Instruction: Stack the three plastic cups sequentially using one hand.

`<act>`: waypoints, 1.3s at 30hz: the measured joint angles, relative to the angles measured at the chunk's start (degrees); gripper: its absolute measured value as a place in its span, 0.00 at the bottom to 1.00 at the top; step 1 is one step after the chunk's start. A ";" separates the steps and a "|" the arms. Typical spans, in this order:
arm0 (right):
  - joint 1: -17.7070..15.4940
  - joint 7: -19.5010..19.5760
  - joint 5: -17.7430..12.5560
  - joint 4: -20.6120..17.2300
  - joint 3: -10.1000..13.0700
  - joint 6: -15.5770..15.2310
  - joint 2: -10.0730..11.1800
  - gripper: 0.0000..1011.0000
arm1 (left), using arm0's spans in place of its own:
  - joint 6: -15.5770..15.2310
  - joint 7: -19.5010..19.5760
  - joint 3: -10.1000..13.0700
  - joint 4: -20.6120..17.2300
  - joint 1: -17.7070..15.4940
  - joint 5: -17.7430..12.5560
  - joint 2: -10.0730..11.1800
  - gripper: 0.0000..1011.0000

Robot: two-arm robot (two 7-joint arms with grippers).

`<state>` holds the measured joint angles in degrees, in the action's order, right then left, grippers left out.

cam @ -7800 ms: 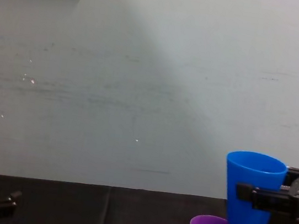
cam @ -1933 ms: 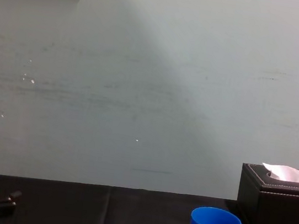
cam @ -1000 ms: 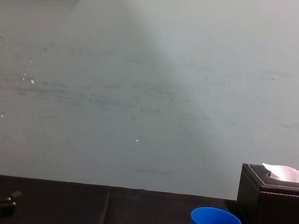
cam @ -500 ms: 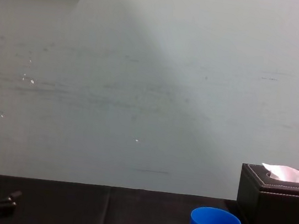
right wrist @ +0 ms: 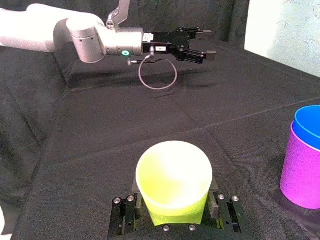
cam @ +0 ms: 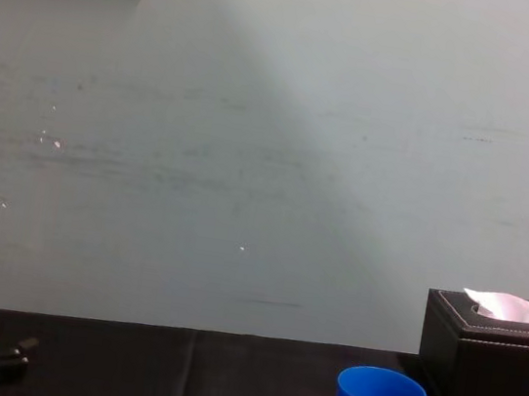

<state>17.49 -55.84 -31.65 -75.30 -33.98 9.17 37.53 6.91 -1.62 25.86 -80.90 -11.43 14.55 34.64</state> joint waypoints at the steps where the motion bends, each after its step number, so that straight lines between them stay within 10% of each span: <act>1: 0.00 0.00 0.00 0.00 0.00 0.00 0.00 0.73 | 0.00 0.00 0.00 0.00 0.00 0.00 0.00 1.00; 22: -8.60 9.76 -7.50 -19.55 6.88 -8.13 10.20 0.73 | 0.00 0.00 0.00 0.00 0.00 0.00 0.00 1.00; 39: -3.35 14.35 -8.15 -19.26 8.29 -11.83 7.82 0.73 | 0.00 0.00 0.00 0.00 0.00 0.00 0.00 1.00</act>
<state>14.14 -41.49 -39.80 -94.56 -25.69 -2.66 45.35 6.91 -1.62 25.86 -80.90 -11.43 14.55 34.65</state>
